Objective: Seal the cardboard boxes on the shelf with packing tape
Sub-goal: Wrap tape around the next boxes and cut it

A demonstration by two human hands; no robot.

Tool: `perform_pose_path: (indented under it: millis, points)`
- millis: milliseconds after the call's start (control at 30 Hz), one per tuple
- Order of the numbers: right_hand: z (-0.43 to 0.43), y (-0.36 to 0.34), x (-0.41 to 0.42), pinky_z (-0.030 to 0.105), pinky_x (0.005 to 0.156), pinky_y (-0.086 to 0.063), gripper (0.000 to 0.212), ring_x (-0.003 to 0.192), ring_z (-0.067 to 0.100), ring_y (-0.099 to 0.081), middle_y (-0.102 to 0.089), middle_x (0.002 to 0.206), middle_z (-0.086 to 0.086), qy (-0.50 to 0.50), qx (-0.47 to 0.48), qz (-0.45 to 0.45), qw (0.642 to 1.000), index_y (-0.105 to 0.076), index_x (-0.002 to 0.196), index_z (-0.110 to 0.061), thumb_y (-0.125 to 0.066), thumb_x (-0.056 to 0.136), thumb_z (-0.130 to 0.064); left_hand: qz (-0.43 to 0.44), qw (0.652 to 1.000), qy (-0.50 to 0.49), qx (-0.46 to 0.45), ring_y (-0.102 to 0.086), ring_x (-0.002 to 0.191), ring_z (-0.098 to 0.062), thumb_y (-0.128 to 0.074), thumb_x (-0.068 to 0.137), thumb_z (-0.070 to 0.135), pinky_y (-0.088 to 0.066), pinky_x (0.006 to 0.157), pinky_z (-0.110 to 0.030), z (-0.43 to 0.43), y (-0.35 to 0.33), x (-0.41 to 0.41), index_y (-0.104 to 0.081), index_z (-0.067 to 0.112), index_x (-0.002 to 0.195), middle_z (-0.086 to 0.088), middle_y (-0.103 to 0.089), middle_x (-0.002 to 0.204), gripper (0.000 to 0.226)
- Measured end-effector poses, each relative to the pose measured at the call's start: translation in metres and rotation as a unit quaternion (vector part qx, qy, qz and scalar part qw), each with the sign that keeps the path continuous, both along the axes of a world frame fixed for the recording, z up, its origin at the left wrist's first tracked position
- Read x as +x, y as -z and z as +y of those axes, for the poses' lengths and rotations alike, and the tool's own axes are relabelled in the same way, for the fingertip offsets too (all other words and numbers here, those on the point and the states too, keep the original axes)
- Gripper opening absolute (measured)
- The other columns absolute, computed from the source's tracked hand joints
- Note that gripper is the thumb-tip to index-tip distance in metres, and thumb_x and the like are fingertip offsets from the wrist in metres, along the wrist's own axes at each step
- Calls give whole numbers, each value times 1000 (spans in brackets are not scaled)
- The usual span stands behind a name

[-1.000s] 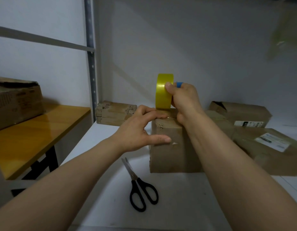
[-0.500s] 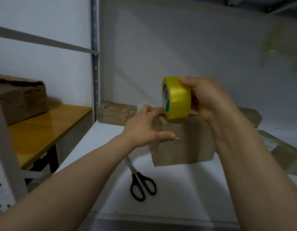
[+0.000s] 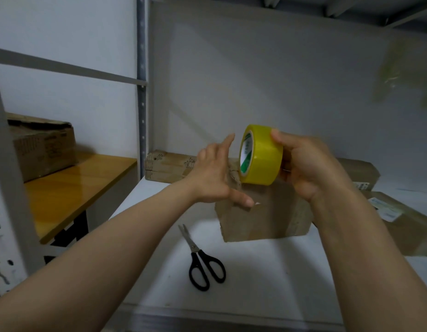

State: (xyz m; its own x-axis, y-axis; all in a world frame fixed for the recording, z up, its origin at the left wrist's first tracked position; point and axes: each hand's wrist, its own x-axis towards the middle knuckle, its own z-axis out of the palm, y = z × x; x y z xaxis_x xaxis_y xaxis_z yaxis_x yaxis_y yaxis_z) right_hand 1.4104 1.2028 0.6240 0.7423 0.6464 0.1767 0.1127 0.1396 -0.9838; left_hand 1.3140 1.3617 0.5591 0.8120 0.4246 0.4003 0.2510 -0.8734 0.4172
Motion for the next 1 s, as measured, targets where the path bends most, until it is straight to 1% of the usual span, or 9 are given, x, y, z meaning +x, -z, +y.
perform_pose_path:
  millis: [100, 167, 233, 300, 433, 567, 700, 867, 1000]
  points:
    - [-2, -1, -2, 38, 83, -51, 18, 91, 23, -67, -72, 100, 8, 0, -3, -7, 1000, -68, 100, -15, -66, 95, -32, 30, 994, 92, -42, 13, 155, -22, -91, 52, 65, 6, 124, -54, 8, -8, 13, 30, 40, 151, 5, 11, 169, 158]
    - [-3, -2, -3, 38, 82, -52, 19, 92, 24, -67, -73, 103, 11, 7, -1, -13, 1000, -68, 100, -14, -65, 95, -32, 33, 985, 139, -96, -9, 155, -22, -94, 53, 58, -5, 126, -52, 13, -9, 20, 28, 44, 151, 7, -10, 169, 157]
    - [-3, -1, -4, 38, 81, -54, 23, 92, 24, -70, -74, 107, 12, 8, 2, -18, 1000, -69, 102, -13, -64, 96, -34, 17, 974, 173, -148, -35, 145, -13, -98, 56, 43, -31, 121, -39, 15, -6, 21, 14, 43, 156, 12, -34, 159, 151]
    - [-2, 3, -6, 39, 84, -57, 30, 92, 24, -73, -76, 104, 12, -5, 2, -32, 999, -70, 101, -12, -61, 98, -40, 0, 972, 176, -158, -48, 132, -5, -98, 61, 33, -42, 113, -32, 16, -3, 19, -11, 36, 159, 15, -48, 147, 131]
    - [0, 11, -11, 43, 89, -58, 37, 95, 28, -74, -76, 99, 15, -13, -3, -65, 998, -71, 97, -9, -59, 98, -45, -11, 969, 176, -173, -60, 116, -2, -96, 64, 29, -50, 101, -24, 14, -3, 15, -49, 31, 140, 16, -62, 128, 90]
    - [-13, 6, -18, 56, 90, -57, 38, 90, 31, -75, -77, 95, 18, -26, 18, -46, 998, -75, 83, -8, -68, 93, -44, -13, 976, 153, -153, -61, 100, 10, -93, 67, 27, -45, 78, -2, 10, -6, 15, -64, 44, 106, 29, -65, 105, 52]
    - [-32, 7, -23, 72, 86, -52, 37, 98, 50, -70, -74, 93, 28, -52, 39, -7, 998, -75, 79, -3, -71, 91, -38, -20, 982, 128, -137, -58, 98, 17, -91, 66, 44, -43, 79, -10, 5, -5, 13, -59, 69, 90, 44, -59, 102, 48]
    - [-45, 17, -19, 58, 91, -57, 29, 82, 29, -76, -78, 88, 16, -21, 37, -17, 999, -72, 90, -8, -68, 91, -37, -18, 987, 122, -100, -53, 124, -3, -87, 70, 52, -42, 102, -27, 1, -1, 12, -51, 60, 127, 25, -56, 133, 68]
    - [-49, 26, -18, 53, 91, -58, 25, 88, 30, -76, -78, 89, 13, -29, 30, -22, 999, -72, 90, -8, -64, 95, -32, -1, 991, 116, -73, -53, 125, -5, -81, 69, 63, -44, 107, -35, 0, -2, 10, -46, 67, 127, 25, -54, 135, 68]
